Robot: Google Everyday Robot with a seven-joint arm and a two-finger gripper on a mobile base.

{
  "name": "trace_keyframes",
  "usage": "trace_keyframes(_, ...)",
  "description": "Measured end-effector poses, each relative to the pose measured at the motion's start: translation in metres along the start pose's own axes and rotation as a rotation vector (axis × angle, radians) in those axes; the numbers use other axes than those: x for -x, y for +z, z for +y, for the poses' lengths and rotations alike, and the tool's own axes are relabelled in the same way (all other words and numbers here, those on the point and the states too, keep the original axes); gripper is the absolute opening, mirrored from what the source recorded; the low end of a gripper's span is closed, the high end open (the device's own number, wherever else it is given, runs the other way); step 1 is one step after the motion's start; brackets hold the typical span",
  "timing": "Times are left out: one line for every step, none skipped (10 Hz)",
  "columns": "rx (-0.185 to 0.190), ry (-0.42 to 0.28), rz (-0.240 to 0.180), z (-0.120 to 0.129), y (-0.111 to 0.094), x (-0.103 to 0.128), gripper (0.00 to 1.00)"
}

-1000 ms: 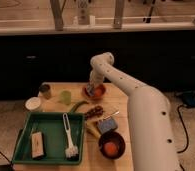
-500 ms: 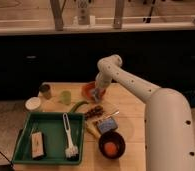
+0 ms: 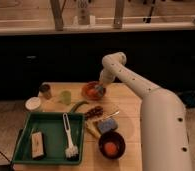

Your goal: Wipe red bowl with towel

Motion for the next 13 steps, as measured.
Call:
trace_keyframes(-0.014,-0.007,-0.012,-0.011,0.006,0.002,0.0)
trace_keyframes(-0.025,-0.017,-0.026,-0.02,0.011,0.006,0.0)
trace_keyframes(-0.035,-0.029,-0.041,-0.028,0.016,0.01,0.0)
trace_keyframes(-0.042,-0.059,-0.075,-0.036,0.023,0.02,0.0)
trace_keyframes(-0.047,-0.079,-0.098,-0.039,0.025,0.028,0.0)
trace_keyframes(-0.05,-0.098,-0.123,-0.041,0.029,0.036,0.0)
trace_keyframes(-0.055,-0.136,-0.17,-0.043,0.031,0.053,0.0)
trace_keyframes(-0.048,-0.152,-0.19,-0.038,0.029,0.06,0.0)
trace_keyframes(-0.035,-0.166,-0.201,-0.029,0.027,0.065,0.0)
trace_keyframes(-0.028,-0.169,-0.205,-0.019,0.023,0.065,0.0)
trace_keyframes(-0.022,-0.162,-0.204,-0.006,0.018,0.059,0.0)
trace_keyframes(-0.018,-0.149,-0.2,0.006,0.011,0.05,0.0)
trace_keyframes(-0.015,-0.133,-0.191,0.017,0.005,0.039,0.0)
